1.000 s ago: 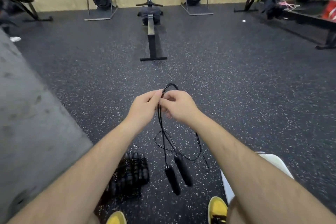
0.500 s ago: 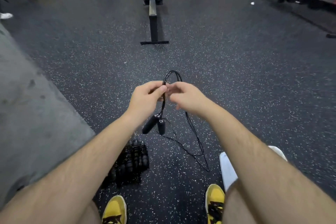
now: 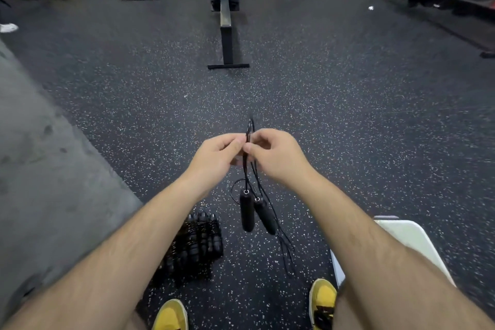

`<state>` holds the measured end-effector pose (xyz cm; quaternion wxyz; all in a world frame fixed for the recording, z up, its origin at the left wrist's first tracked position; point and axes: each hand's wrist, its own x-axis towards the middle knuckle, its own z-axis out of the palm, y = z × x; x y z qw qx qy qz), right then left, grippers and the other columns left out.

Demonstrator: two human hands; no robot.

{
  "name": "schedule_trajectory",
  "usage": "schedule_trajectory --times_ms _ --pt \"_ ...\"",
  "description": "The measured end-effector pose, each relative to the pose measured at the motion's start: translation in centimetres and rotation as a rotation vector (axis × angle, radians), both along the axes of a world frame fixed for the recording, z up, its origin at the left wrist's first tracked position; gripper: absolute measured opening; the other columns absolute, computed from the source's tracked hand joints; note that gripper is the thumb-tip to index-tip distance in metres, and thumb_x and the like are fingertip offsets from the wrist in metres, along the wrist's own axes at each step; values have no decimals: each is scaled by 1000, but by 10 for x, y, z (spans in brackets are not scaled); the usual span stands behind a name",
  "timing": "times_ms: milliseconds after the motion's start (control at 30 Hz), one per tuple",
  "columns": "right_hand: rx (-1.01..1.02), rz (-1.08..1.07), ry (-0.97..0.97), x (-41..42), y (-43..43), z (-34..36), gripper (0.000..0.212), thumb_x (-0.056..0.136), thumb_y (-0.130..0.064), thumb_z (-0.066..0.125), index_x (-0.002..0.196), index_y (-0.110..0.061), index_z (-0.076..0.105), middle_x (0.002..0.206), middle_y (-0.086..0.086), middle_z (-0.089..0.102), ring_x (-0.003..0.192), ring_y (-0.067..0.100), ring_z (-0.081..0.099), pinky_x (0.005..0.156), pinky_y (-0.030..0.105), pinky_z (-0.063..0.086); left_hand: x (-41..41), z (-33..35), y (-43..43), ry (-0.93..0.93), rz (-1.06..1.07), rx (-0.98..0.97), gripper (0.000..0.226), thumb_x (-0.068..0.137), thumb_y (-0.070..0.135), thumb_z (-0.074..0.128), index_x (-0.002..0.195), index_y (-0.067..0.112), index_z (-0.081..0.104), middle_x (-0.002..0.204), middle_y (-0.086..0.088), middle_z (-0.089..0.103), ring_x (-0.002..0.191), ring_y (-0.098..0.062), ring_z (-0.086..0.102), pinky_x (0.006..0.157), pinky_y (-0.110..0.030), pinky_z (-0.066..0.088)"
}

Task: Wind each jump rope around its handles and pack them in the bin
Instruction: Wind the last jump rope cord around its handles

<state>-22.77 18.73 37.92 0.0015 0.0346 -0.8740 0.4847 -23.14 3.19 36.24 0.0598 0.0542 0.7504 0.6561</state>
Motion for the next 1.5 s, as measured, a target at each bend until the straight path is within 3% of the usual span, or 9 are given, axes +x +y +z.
schedule_trajectory --times_ms 100,200,400,500,633,967,1233,1400,1500 --pt "-152 -83 -21 -5 2 11 12 94 -19 66 89 -8 67 71 1 68 56 4 59 54 18 51 9 -10 3 -81 -96 -17 30 109 20 43 110 16 73 104 1 78 99 -11 72 85 -25 56" --pt "-153 -105 -13 -10 2 14 14 92 -24 68 84 -13 68 71 0 72 62 8 65 67 36 59 11 -17 3 -77 -101 -77 22 106 13 50 112 14 71 103 -1 78 99 -11 70 83 -20 55" --pt "-174 -70 -66 -17 -1 15 10 90 -16 59 88 -15 69 75 -4 73 62 9 61 70 41 56 -3 -6 -4 81 27 -147 16 97 11 62 97 19 76 92 -11 76 83 -26 69 89 -54 56" --pt "-61 34 -171 -14 -3 8 14 88 -14 61 99 -20 67 91 -8 71 68 4 59 64 24 48 -10 5 -9 130 86 -124 15 98 12 63 100 19 76 93 -8 77 89 -32 71 89 -49 58" --pt "120 166 -165 -10 -12 -6 15 85 -20 75 99 -17 69 97 -3 72 83 13 65 80 30 54 -14 12 -15 144 111 -63 14 97 8 63 102 13 75 89 -8 76 82 -18 69 82 -38 59" --pt "132 89 -26 -15 -17 -8 8 90 -23 71 83 -24 65 80 -4 68 74 16 62 72 30 51 -16 12 -22 120 99 -28 10 96 7 66 100 13 73 82 2 74 74 -7 66 68 -21 54" --pt "-43 23 20 -16 -14 3 6 89 -19 72 84 -16 71 75 -3 73 71 8 71 67 24 55 -15 5 -21 62 80 -17 6 94 14 70 92 16 75 86 -4 75 77 -10 66 72 -26 53" --pt "-78 10 34 -13 -13 5 8 87 -19 74 81 -15 71 69 -2 73 50 -5 56 52 9 40 -14 9 -17 46 80 64 9 93 13 71 98 8 75 91 -15 76 76 -14 69 70 -26 53" --pt "-121 26 23 -14 -12 4 11 85 -22 77 83 -15 69 74 -1 74 61 1 62 62 18 51 -16 9 -17 74 115 53 8 90 18 75 94 11 77 92 -17 75 80 -16 67 77 -33 54"
